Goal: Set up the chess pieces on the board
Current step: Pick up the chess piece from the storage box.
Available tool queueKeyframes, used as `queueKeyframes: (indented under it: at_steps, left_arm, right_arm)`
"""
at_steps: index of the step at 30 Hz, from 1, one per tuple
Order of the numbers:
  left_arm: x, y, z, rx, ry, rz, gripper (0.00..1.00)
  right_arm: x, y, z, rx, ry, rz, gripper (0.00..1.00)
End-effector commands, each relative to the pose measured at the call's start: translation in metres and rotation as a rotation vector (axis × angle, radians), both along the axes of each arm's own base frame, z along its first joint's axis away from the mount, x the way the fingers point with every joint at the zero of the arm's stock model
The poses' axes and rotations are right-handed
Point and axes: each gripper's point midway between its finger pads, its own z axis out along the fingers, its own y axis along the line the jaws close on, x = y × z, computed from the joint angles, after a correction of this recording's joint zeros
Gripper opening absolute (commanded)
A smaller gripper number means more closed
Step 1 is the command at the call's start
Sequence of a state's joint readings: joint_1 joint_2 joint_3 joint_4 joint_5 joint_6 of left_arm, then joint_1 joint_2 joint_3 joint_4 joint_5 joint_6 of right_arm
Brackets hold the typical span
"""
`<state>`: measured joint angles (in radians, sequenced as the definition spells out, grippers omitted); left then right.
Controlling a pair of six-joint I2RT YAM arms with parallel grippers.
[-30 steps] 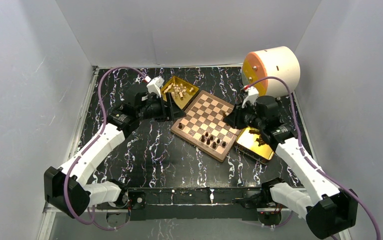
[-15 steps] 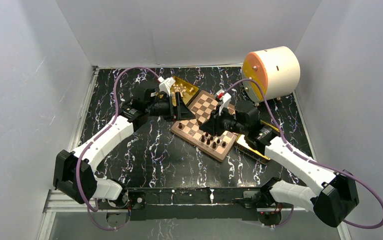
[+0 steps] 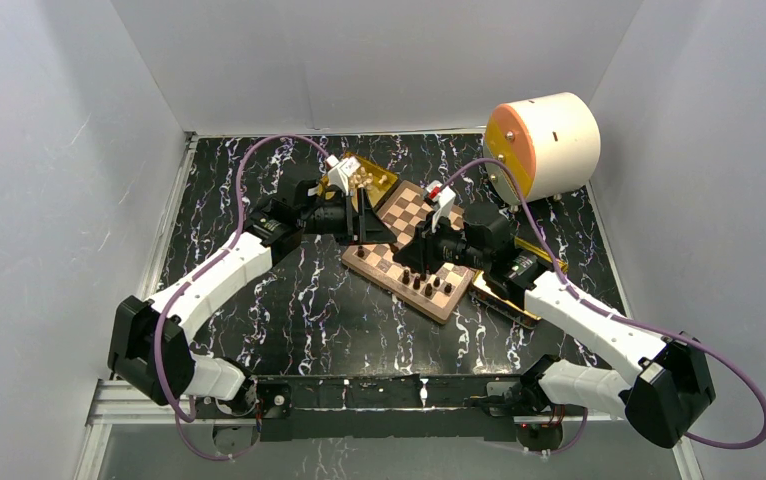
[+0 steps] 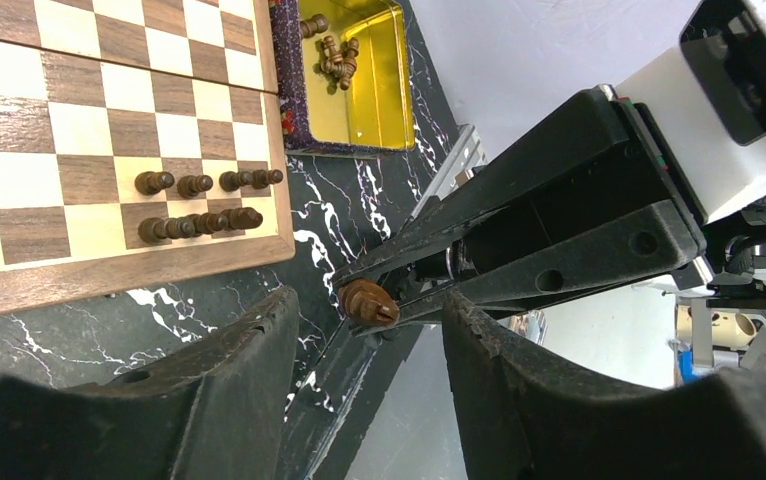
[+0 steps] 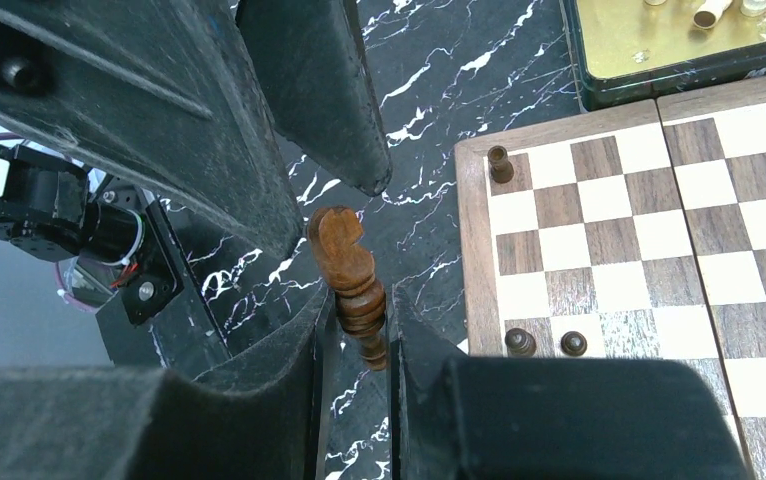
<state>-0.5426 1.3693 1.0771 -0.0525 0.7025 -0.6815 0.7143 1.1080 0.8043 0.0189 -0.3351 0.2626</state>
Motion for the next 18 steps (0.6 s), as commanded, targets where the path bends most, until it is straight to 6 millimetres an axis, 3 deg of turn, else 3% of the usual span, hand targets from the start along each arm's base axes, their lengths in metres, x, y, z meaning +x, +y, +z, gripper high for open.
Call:
queueKeyframes:
  at_steps: [1,10,18]
  left_arm:
    - [-0.0078,-0.0031,-0.0004,-0.012,-0.006,-0.039,0.51]
    - [-0.0098,-0.0046,-0.0036,-0.01,-0.003,-0.056,0.33]
    - [-0.0134,-0.0045,-0.0088,-0.007,0.012,-0.07,0.36]
  right_arm:
    - [0.0088,0.01,0.0397,0.084,-0.085,-0.003,0.17]
    - [0.007,0.013,0.0352,0.083,-0.066,0.007,0.17]
    - [0.0076,0.0151,0.0326,0.09,-0.051,0.008,0.17]
